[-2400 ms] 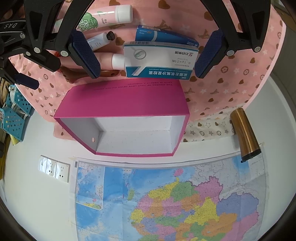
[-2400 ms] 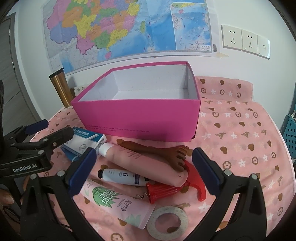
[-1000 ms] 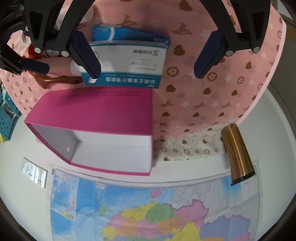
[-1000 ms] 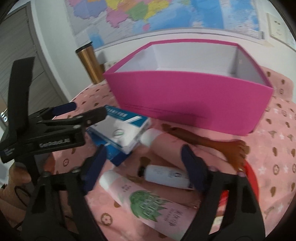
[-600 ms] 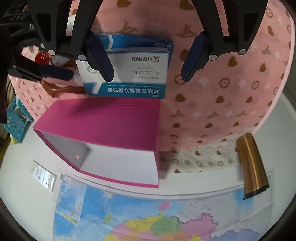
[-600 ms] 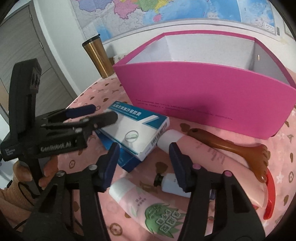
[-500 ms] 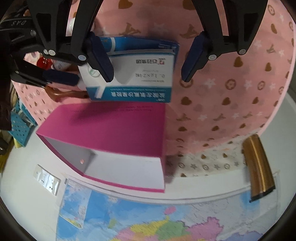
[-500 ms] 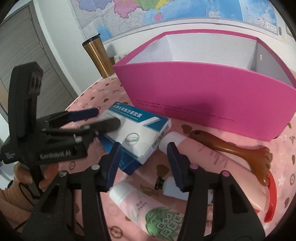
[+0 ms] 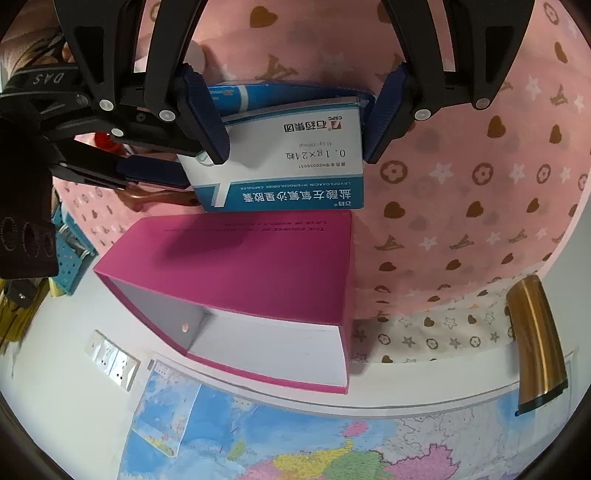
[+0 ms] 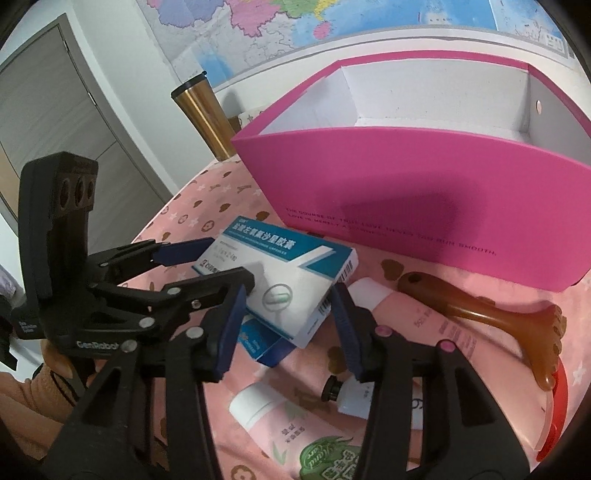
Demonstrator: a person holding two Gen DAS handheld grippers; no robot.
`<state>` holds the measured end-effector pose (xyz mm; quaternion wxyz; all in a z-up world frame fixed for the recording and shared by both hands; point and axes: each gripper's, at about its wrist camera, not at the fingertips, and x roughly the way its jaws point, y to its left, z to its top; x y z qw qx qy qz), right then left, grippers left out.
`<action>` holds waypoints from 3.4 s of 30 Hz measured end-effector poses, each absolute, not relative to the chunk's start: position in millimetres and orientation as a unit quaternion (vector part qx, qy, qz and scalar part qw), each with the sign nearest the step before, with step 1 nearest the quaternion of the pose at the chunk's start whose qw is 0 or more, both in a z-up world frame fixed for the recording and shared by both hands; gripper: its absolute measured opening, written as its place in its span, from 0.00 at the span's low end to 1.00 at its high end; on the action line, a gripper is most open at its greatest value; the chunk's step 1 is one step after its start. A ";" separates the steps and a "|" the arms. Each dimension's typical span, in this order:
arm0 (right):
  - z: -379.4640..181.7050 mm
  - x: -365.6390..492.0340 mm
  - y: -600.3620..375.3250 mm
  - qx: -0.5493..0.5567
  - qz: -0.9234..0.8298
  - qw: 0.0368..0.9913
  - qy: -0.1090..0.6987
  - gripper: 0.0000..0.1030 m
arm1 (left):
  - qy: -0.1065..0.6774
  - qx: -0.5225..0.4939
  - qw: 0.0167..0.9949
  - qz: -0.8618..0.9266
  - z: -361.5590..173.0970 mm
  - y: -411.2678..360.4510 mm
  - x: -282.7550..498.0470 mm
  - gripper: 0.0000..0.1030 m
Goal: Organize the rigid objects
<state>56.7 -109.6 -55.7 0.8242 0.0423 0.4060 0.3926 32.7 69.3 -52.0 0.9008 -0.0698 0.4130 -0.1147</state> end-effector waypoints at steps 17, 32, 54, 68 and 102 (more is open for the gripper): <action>-21.9 49.0 -127.9 0.048 0.403 0.836 0.369 0.49 | 0.368 -0.079 0.917 -0.135 -7.2 61.2 20.5 0.72; 40.9 72.0 -149.3 0.048 0.389 0.869 0.302 0.49 | 0.317 -0.054 0.933 -0.160 47.8 40.4 50.6 0.72; 23.7 148.1 -141.4 0.091 0.376 0.856 0.343 0.49 | 0.372 -0.057 0.917 -0.133 18.9 45.3 124.4 0.72; -0.1 174.6 -133.2 0.116 0.378 0.829 0.395 0.49 | 0.388 -0.058 0.914 -0.103 10.6 50.3 136.2 0.72; -58.3 55.3 -295.0 0.135 0.230 0.856 0.443 0.51 | 0.417 -0.021 0.884 -0.211 -47.3 -11.2 63.6 0.77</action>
